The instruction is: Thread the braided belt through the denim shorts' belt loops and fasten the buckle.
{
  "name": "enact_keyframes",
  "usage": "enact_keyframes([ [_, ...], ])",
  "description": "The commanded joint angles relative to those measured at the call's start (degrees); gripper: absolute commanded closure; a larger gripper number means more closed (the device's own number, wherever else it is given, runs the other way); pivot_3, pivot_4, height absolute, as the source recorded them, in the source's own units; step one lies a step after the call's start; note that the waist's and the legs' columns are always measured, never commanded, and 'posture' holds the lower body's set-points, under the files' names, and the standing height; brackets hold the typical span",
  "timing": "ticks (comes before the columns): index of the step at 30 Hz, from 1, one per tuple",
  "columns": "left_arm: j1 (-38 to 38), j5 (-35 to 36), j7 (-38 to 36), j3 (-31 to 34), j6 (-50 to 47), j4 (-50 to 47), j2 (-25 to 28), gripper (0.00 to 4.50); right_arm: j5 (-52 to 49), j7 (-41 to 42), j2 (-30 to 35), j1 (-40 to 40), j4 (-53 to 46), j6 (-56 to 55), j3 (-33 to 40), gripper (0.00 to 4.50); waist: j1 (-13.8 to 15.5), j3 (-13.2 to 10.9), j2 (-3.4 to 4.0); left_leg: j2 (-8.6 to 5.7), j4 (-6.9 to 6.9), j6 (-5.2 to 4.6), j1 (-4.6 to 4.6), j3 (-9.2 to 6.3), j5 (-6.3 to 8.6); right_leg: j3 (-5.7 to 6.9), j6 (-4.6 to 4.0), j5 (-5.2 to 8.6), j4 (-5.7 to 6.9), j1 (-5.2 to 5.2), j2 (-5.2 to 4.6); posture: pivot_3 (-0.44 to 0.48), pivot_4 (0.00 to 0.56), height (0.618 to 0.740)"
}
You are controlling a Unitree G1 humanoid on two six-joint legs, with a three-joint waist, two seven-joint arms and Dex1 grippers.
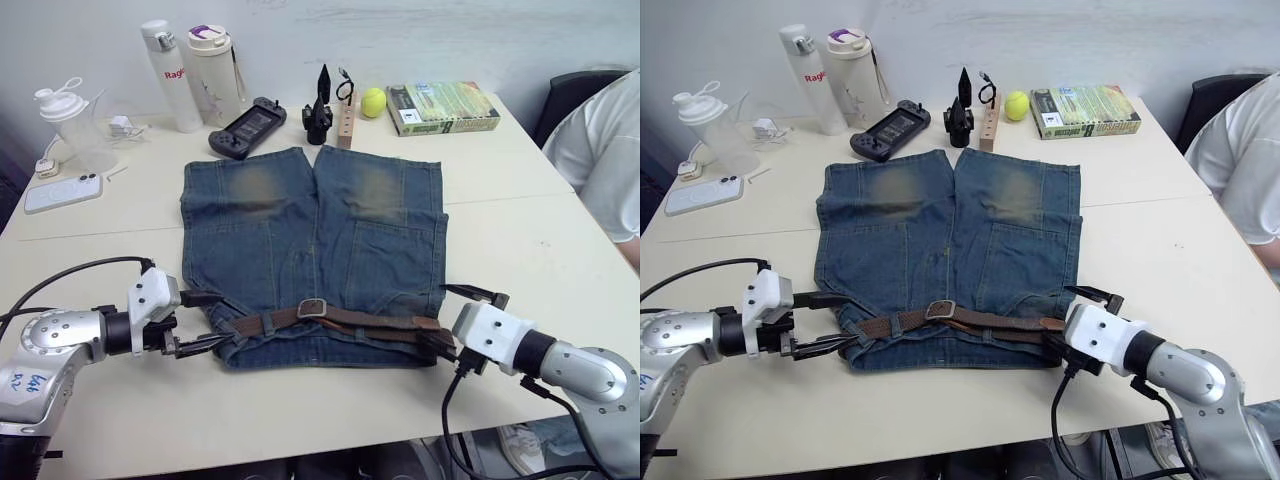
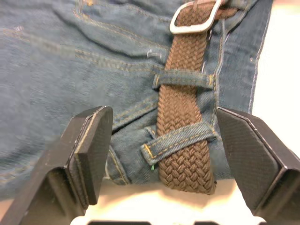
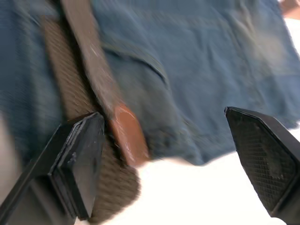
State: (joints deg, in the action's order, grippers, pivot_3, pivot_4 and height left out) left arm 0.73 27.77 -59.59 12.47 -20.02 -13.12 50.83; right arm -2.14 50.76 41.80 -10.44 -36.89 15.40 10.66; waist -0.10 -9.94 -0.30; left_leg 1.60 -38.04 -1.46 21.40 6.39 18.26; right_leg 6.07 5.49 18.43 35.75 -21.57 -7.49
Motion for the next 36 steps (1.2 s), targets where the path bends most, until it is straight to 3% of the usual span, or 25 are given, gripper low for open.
enact_keyframes([
  [1,-1.1,-0.7,1.2,-0.9,0.5,-2.9,-1.0,0.64,-6.8,1.9,0.6,0.3,-4.0,0.5,2.1,0.08,0.0,0.0,-0.01,0.00,0.00,0.00,0.00,0.00,0.00,0.00,0.00,0.00,0.00,0.00,0.00,0.000,0.150,0.720],
  [7,-1.3,-2.7,3.8,-1.9,1.9,-3.3,-3.6,0.64,-10.4,-3.1,-1.8,2.3,-10.9,8.6,-4.3,0.08,0.0,0.0,-0.02,0.02,0.00,0.06,0.01,-0.02,0.04,0.00,0.00,0.00,-0.01,-0.02,0.00,0.000,0.150,0.720],
  [14,-3.3,2.0,7.3,0.0,-2.1,-5.2,-7.4,0.64,-7.5,-10.6,-5.6,4.9,-10.4,11.4,-11.2,0.08,0.1,0.0,-0.04,0.02,0.00,0.09,0.07,-0.06,0.04,0.03,0.00,0.00,-0.04,-0.04,-0.01,0.000,0.150,0.720],
  [19,-2.7,6.0,8.7,1.0,-6.2,-8.8,-8.6,0.64,-17.7,-12.7,-10.1,8.0,-10.6,21.0,-8.3,0.08,0.0,-0.1,-0.08,0.02,0.00,0.09,0.08,-0.09,0.04,0.05,0.00,0.00,-0.03,-0.04,0.00,0.000,0.150,0.720],
  [24,-0.7,5.3,11.1,2.0,-5.6,-11.5,-9.4,0.64,-26.0,-12.8,-10.0,10.8,-8.7,26.8,-3.0,0.08,0.0,-0.1,-0.08,0.03,0.01,0.08,0.09,-0.11,0.04,0.06,-0.01,0.00,-0.05,-0.03,0.00,0.000,0.150,0.720],
  [36,2.6,4.1,12.4,5.1,-1.8,-11.3,-9.8,0.64,-26.3,-10.7,-4.5,13.1,-2.2,23.8,-0.5,0.08,0.0,-0.1,-0.07,0.02,0.02,0.06,0.11,-0.11,0.07,0.05,-0.01,0.00,-0.13,-0.03,-0.01,0.000,0.150,0.720],
])
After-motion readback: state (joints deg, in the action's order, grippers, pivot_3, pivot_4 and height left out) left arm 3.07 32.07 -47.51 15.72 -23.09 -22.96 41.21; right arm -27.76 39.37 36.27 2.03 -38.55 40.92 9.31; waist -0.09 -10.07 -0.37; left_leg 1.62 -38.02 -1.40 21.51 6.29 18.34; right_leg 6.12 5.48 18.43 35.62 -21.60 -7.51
